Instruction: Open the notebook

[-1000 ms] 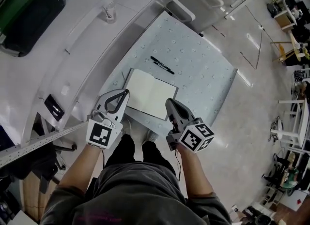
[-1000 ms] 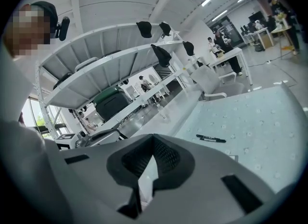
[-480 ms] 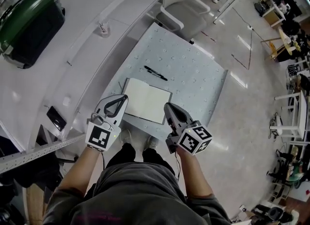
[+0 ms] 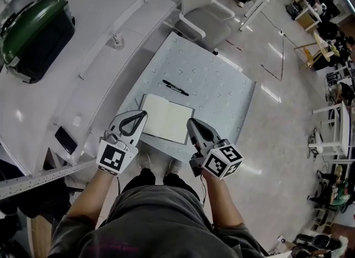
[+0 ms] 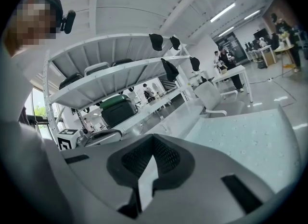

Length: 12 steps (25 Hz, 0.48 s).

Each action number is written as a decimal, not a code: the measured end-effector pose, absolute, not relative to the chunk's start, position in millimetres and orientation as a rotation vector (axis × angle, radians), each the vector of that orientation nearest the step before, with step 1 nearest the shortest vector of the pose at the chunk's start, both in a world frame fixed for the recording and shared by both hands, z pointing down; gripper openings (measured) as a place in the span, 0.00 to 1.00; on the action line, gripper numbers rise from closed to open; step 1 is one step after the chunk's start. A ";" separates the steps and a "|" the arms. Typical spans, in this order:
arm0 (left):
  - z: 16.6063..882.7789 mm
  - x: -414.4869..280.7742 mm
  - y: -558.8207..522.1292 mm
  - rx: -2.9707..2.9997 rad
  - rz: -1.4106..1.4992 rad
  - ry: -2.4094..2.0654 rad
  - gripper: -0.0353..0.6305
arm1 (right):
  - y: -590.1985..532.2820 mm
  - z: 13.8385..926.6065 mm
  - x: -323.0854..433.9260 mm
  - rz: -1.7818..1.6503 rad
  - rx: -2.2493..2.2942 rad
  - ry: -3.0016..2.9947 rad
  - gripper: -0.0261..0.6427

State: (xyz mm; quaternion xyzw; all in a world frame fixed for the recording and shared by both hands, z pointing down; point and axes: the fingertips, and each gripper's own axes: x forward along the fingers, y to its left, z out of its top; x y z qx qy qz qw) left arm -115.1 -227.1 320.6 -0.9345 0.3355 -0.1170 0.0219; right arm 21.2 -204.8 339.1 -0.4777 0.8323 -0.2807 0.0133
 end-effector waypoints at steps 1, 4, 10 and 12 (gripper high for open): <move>318.6 -114.1 -226.5 -2.895 -0.362 1.031 0.06 | -204.3 336.2 21.2 -0.870 -1.483 2.589 0.04; 312.1 -109.3 -225.0 -2.896 -0.360 1.005 0.06 | -202.4 328.5 23.6 -0.852 -1.474 2.584 0.04; 309.8 -106.7 -227.1 -2.904 -0.372 0.977 0.06 | -203.5 323.1 27.6 -0.834 -1.473 2.571 0.04; 309.9 -106.2 -227.8 -2.907 -0.378 0.977 0.06 | -204.0 321.5 30.1 -0.832 -1.472 2.569 0.04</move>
